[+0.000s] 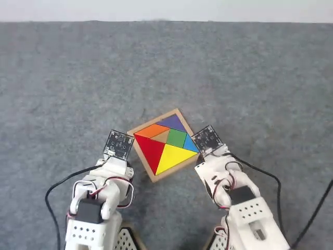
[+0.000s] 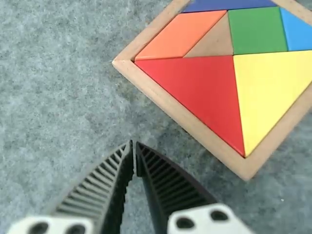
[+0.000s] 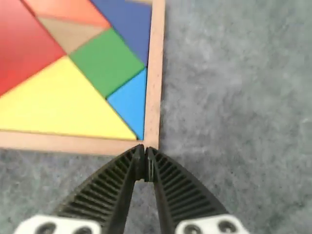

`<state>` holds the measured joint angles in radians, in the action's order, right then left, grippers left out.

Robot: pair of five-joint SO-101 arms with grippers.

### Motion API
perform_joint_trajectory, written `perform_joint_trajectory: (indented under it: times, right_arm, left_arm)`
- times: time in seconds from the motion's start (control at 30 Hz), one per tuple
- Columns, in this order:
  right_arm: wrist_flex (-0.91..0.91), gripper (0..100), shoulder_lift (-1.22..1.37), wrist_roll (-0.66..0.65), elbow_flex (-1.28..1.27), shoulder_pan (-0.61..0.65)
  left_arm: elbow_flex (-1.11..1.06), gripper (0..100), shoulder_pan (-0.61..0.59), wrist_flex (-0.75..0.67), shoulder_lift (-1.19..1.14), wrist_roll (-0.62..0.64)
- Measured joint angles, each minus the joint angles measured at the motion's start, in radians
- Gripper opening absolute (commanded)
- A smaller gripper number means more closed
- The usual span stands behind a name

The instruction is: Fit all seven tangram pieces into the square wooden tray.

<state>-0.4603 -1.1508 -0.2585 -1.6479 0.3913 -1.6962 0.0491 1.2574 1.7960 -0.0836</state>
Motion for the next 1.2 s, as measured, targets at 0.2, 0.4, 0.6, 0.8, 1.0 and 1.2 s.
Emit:
perform_joint_trajectory:
  times: [0.2, 0.4, 0.6, 0.8, 1.0, 1.2]
  right_arm:
    - [-0.015, 0.8, -0.103, 0.0, -0.02, 0.0]
    - [-0.16, 0.9, -0.226, 0.0, -0.026, -0.009]
    - [-0.313, 0.9, -0.37, 0.0, -0.028, -0.074]
    - [-0.451, 0.9, -0.531, 0.0, -0.028, -0.124]
    - [-0.582, 0.9, -0.638, -0.021, -0.026, -0.18]
    - [-0.637, 0.9, -0.634, -0.138, -0.026, -0.258]
  left_arm:
    - [0.0, 1, 0.0, 0.0, 0.0, 0.0]
    - [0.0, 1, 0.0, 0.0, 0.0, 0.0]
    - [0.0, 1, 0.0, 0.0, 0.0, 0.0]
    - [0.0, 1, 0.0, 0.0, 0.0, 0.0]
    - [0.0, 1, 0.0, 0.0, 0.0, 0.0]
    - [0.0, 1, 0.0, 0.0, 0.0, 0.0]
